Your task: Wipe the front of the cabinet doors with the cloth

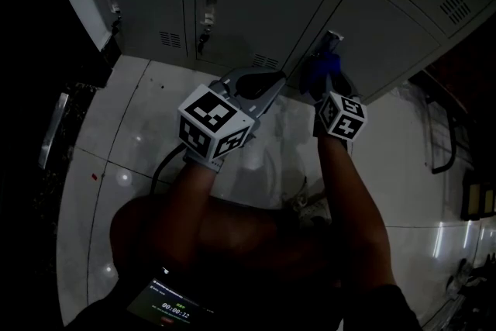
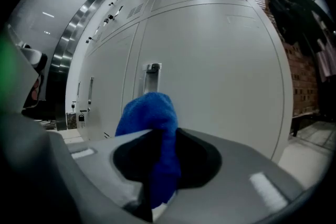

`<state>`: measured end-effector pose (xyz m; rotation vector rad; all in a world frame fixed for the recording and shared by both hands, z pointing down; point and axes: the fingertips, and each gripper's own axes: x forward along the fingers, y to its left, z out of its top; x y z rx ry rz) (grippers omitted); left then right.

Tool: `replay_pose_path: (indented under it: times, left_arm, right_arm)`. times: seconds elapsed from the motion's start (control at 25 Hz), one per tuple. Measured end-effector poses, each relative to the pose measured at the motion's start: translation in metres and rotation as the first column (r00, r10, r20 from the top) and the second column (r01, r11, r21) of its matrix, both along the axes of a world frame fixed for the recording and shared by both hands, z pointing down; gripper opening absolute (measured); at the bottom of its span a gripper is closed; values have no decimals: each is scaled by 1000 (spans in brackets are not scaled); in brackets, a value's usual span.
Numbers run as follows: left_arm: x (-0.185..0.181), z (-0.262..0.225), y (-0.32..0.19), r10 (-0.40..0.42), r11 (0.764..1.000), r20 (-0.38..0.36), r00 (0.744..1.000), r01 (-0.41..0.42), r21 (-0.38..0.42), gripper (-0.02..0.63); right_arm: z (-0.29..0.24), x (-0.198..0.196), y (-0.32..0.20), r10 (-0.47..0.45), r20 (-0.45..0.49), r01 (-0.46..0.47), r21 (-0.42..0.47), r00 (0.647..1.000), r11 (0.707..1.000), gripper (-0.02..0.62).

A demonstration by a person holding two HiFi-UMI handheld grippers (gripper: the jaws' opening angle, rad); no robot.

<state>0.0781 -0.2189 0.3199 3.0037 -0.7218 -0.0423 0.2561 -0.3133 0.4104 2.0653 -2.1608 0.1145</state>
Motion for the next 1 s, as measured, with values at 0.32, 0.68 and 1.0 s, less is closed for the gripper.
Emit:
replay_pose_path:
  times: [0.32,0.68,1.0]
  left_arm:
    - [2,3,1,4,1000,14,1000,-4,0,0]
    - [5,7,3,9,1000,28,1000,-9,-2,0]
    - [4,7,1,9,1000,27,1000,-8,-3,0]
  right_arm:
    - [10,76,25,150,33,-150,-19,988,989,75]
    - [22,173,56,359,124,-356,-46,925,933,75]
    - [21,185,65,399,150,-397,-47,904,917,75]
